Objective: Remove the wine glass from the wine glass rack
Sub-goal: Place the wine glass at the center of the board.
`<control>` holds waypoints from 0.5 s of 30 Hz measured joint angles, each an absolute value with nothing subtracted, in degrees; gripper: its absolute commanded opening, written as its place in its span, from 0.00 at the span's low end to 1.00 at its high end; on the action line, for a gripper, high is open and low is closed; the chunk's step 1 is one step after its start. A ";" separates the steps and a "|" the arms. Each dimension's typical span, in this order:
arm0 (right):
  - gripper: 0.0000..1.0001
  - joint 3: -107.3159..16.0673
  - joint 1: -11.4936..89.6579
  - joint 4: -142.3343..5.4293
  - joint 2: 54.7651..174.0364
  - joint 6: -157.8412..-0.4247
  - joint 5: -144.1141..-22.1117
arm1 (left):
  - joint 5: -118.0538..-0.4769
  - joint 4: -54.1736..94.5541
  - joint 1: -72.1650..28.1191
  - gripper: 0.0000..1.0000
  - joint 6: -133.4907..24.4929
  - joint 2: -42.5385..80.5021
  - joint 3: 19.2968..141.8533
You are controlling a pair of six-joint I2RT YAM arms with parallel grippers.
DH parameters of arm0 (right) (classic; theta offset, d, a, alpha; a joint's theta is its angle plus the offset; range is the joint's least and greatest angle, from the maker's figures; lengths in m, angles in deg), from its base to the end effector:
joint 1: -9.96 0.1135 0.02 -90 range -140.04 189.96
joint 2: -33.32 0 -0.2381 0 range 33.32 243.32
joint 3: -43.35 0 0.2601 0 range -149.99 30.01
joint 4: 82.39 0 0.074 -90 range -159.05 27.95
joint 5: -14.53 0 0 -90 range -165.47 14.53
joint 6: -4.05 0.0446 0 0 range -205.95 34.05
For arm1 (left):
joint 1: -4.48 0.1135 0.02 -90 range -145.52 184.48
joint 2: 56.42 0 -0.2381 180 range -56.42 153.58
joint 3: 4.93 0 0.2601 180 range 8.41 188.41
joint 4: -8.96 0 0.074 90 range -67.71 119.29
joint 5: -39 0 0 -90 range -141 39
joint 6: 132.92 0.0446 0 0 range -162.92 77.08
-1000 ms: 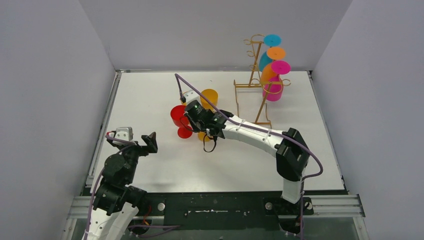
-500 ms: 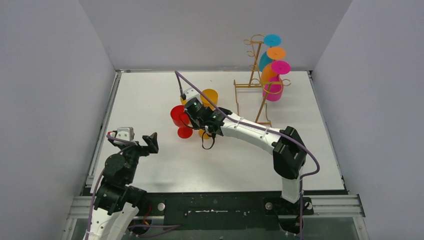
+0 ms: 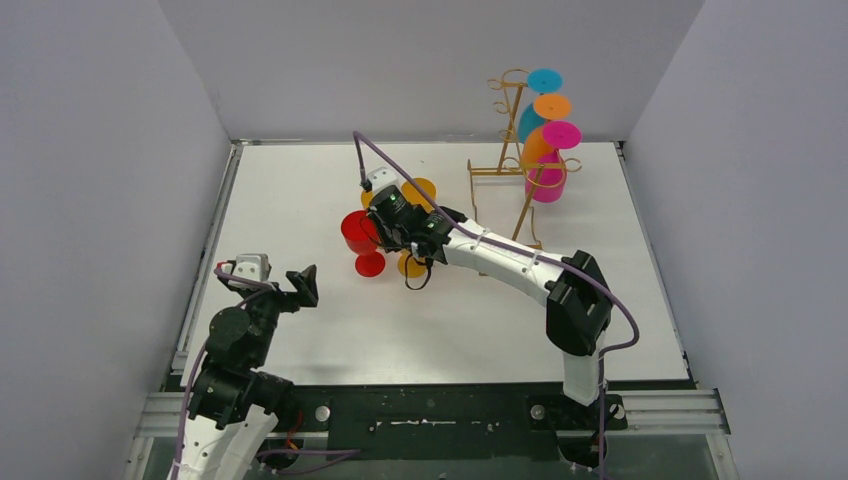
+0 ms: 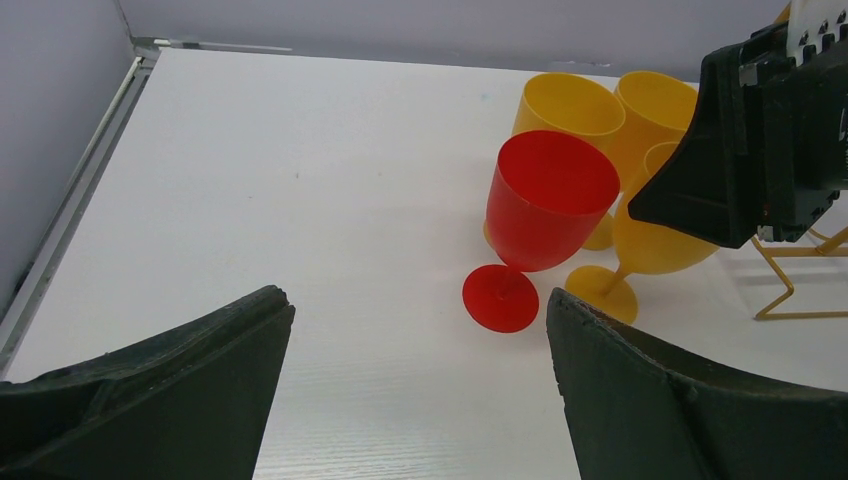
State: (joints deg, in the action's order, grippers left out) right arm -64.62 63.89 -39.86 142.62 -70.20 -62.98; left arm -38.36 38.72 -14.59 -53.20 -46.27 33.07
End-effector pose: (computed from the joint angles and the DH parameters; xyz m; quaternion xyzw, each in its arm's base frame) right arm 0.2689 0.3528 0.2507 -0.2588 0.8782 0.1404 0.3769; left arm 0.1289 -0.0342 0.2731 -0.0216 0.7182 -0.0985 0.6885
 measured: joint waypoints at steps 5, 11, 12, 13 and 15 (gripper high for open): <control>0.25 -65.80 63.89 -39.77 142.62 -70.31 -64.16 | -39.15 38.26 -13.78 0.97 -53.20 -45.73 32.77; 0.25 -66.54 63.89 -39.03 142.59 -70.31 -65.19 | -39.98 37.93 -13.24 0.97 -53.18 -44.76 32.50; 0.26 -66.63 63.89 -38.96 142.57 -70.31 -65.28 | -40.13 37.89 -13.13 0.97 -53.18 -44.72 32.50; 0.26 -66.65 63.89 -38.94 142.53 -70.31 -65.30 | -40.26 37.91 -13.00 0.97 -53.18 -44.68 32.50; 0.28 -66.89 63.93 -38.37 142.40 -70.31 -65.30 | -40.48 37.89 -12.85 0.97 -53.18 -44.68 32.50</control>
State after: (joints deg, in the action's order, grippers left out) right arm -66.89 63.93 -38.37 142.40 -70.31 -65.30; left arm -40.48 37.89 -12.85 -53.18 -44.68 32.50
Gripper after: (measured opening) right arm 0.255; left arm 0.970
